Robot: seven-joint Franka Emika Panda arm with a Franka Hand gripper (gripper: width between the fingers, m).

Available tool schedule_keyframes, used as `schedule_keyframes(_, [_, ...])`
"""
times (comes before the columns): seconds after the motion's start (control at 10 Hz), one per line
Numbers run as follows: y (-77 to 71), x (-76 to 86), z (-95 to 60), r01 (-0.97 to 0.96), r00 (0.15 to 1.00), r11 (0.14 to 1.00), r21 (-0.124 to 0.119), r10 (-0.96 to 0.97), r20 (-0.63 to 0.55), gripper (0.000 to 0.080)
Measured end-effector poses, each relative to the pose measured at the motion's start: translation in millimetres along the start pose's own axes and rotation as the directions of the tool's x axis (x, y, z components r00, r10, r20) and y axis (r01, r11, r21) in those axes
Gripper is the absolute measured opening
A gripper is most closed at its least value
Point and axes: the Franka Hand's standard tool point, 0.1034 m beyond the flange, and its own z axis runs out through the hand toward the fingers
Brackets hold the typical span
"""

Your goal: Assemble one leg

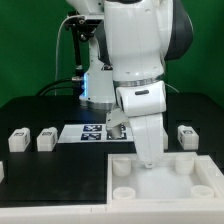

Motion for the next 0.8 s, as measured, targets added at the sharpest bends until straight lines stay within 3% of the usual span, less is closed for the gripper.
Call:
schedule_keyframes(0.3, [0.0, -0.1, 0.0, -0.010, 1.000, 1.000, 0.000, 0.010, 0.000, 0.0060])
schedule_keyframes(0.4, [-0.2, -0.5, 0.2, -0.011, 1.000, 1.000, 0.000, 0.011, 0.000, 0.0141])
schedule_keyframes(0.5, [-0.2, -0.9, 0.3, -0.011, 1.000, 1.000, 0.000, 0.011, 0.000, 0.0141])
schedule_keyframes(0.6, [-0.2, -1.2, 0.3, -0.012, 1.000, 1.000, 0.001, 0.012, 0.000, 0.0343])
schedule_keyframes(0.7, [-0.2, -1.5, 0.3, -0.012, 1.000, 1.000, 0.001, 0.012, 0.001, 0.0479])
schedule_keyframes(0.8, [-0.3, -1.7, 0.4, -0.013, 1.000, 1.000, 0.001, 0.013, 0.001, 0.0479])
